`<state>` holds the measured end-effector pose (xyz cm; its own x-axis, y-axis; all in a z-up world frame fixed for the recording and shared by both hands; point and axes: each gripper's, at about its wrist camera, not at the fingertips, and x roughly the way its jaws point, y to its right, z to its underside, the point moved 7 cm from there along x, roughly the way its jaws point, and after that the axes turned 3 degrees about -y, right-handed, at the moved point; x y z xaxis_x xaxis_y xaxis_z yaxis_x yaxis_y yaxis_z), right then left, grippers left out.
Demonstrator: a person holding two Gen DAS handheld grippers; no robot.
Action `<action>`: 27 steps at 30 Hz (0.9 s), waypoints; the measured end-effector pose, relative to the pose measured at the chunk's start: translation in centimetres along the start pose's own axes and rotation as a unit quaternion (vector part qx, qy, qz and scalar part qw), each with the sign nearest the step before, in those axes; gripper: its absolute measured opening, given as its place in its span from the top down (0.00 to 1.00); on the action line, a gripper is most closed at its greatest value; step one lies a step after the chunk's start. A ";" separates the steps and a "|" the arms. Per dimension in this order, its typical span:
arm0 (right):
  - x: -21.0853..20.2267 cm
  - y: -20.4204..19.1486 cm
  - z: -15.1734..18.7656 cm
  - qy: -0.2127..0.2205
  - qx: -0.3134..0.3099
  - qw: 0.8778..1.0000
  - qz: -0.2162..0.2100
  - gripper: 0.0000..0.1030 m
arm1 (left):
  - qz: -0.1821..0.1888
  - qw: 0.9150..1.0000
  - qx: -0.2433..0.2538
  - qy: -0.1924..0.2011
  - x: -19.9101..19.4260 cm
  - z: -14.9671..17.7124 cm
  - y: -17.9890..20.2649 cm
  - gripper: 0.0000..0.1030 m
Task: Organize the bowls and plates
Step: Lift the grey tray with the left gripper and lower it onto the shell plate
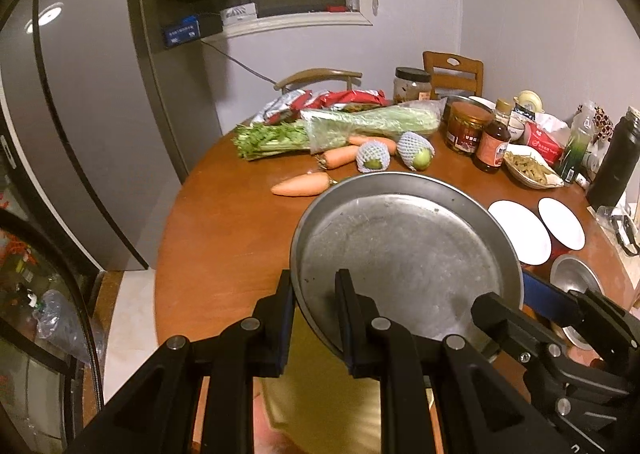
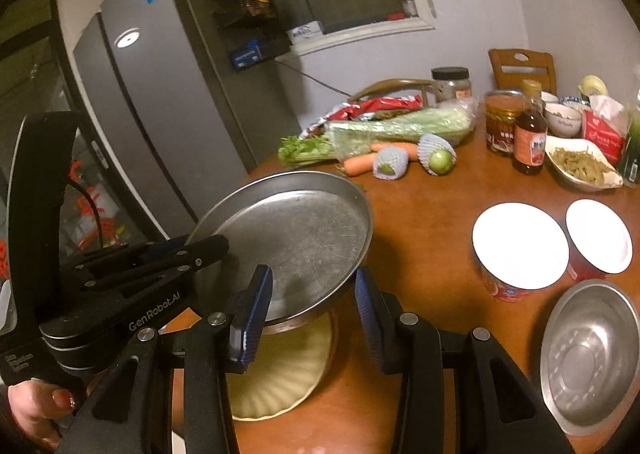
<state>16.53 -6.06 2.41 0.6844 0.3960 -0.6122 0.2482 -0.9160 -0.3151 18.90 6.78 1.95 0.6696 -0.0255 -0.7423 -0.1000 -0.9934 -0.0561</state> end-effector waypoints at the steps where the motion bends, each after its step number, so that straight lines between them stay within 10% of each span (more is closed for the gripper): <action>1: -0.3 -0.3 0.1 0.002 -0.003 1.000 0.000 0.57 | -0.001 1.000 0.000 0.003 -0.5 0.1 -0.1 0.81; 27: -1.7 -2.8 3.6 -0.016 -0.042 0.999 -0.008 0.56 | -0.011 1.000 -0.026 -0.005 -1.4 5.3 -1.1 0.80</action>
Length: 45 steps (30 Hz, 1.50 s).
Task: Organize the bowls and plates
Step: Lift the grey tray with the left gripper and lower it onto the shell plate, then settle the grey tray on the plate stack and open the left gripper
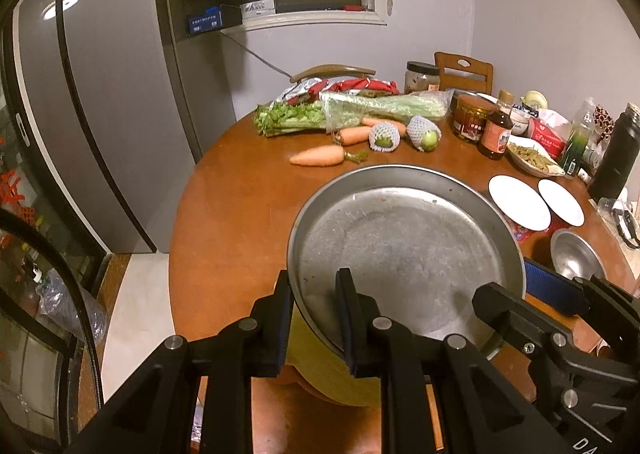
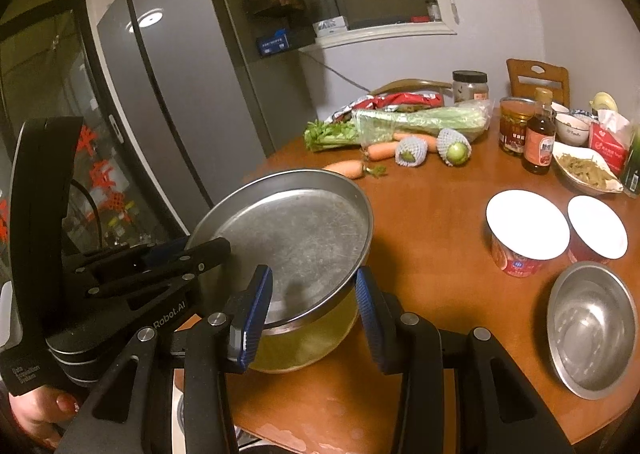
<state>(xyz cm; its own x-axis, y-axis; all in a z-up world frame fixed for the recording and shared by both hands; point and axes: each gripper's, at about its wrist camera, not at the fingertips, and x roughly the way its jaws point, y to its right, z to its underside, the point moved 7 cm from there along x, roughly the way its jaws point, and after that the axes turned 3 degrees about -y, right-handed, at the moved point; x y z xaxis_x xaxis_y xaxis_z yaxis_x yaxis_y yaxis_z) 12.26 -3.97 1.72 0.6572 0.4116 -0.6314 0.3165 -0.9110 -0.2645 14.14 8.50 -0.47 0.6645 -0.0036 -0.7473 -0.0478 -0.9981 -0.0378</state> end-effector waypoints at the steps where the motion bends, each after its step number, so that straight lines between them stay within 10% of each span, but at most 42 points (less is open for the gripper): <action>1: 0.2 0.0 0.2 -0.003 -0.001 1.000 0.000 0.56 | 0.000 1.000 -0.001 -0.002 0.2 0.2 0.0 0.80; 45: 6.4 0.6 3.6 -0.064 -0.043 0.997 0.030 0.55 | -0.012 0.998 0.000 -0.057 6.0 3.9 -0.7 0.77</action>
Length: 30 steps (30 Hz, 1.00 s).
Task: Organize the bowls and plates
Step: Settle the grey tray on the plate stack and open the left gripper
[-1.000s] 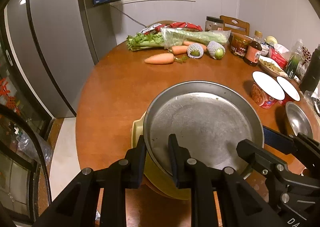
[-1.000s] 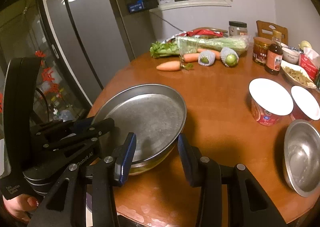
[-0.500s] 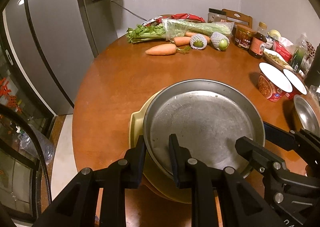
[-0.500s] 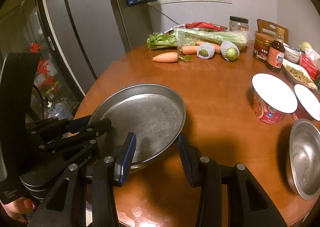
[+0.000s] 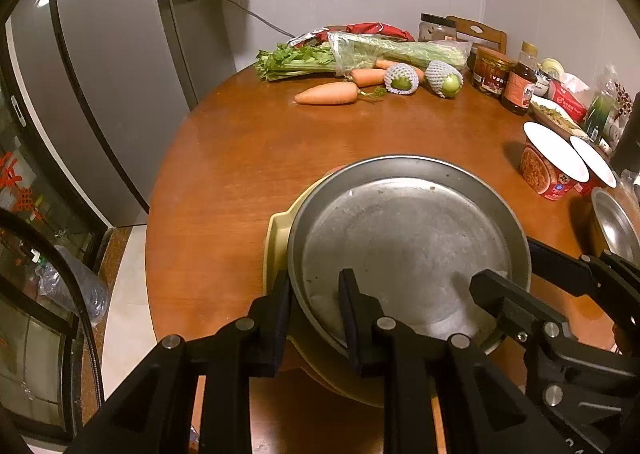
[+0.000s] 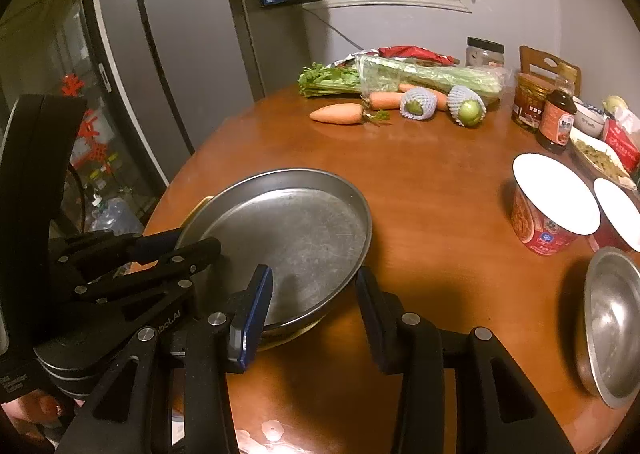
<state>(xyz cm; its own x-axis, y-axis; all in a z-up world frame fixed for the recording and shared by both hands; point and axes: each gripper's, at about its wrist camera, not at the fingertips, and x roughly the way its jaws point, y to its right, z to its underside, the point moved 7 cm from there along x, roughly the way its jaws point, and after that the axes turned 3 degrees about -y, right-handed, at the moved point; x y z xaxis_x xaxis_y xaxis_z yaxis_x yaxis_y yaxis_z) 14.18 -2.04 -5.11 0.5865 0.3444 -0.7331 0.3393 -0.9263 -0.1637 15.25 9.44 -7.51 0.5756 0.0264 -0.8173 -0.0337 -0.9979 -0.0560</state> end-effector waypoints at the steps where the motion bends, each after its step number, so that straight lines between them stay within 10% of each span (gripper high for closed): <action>1: 0.0 0.0 0.0 0.000 -0.002 1.000 0.001 0.55 | 0.000 1.000 0.000 0.000 0.0 0.0 0.0 0.77; 30: -0.3 0.0 -0.3 -0.002 -0.006 1.000 -0.009 0.52 | 0.004 1.000 -0.015 0.024 -2.6 -0.2 -1.3 0.63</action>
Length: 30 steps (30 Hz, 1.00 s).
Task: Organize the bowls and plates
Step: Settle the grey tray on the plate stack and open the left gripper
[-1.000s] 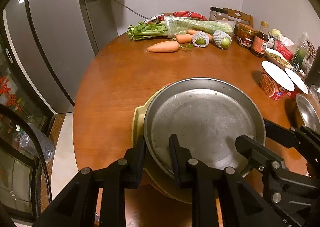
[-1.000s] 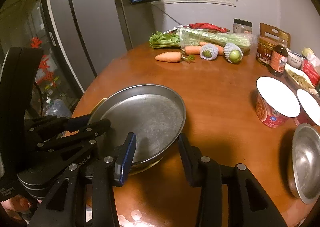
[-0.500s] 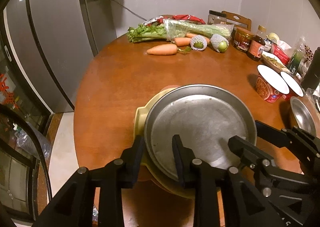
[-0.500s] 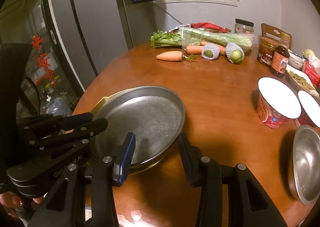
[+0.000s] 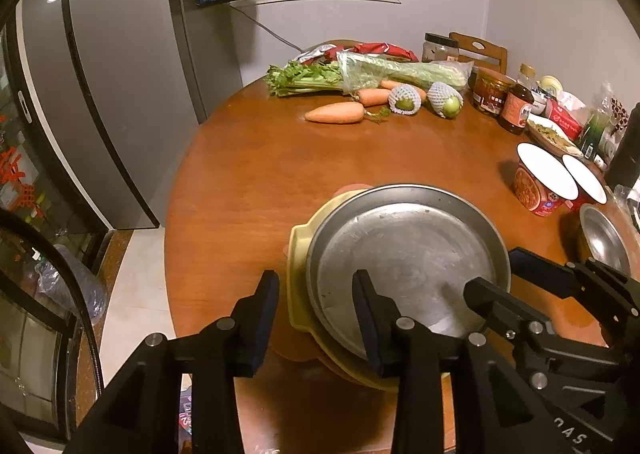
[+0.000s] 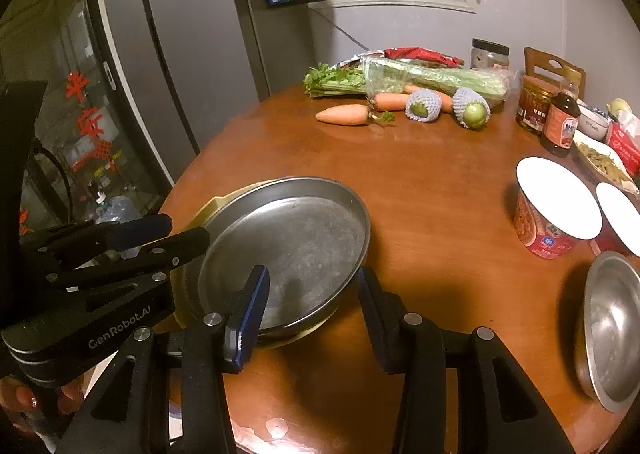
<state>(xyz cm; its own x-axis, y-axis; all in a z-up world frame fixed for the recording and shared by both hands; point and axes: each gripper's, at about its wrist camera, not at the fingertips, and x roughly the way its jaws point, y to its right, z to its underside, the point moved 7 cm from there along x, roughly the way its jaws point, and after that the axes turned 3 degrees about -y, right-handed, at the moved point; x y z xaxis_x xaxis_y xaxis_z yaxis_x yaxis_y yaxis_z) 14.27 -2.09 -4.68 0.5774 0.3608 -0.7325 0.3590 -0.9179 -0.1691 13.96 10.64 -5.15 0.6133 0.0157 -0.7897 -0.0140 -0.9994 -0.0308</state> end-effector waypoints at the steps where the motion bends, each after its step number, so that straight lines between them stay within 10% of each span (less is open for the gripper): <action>1: -0.2 0.0 0.0 0.003 0.000 1.000 -0.001 0.50 | -0.001 1.000 -0.001 0.002 -0.1 0.0 -0.1 0.63; 30: -0.6 1.8 0.9 -0.020 0.027 0.999 -0.004 0.36 | 0.047 0.993 -0.101 -0.038 0.7 2.9 -2.4 0.39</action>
<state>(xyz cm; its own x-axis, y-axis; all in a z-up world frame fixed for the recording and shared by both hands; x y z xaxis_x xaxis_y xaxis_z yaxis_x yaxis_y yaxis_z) 13.99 -4.13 -5.14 0.5443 0.3625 -0.7565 0.3226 -0.9229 -0.2102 12.12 13.12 -7.44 0.5555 -0.0840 -0.8273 0.0946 -0.9820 0.1633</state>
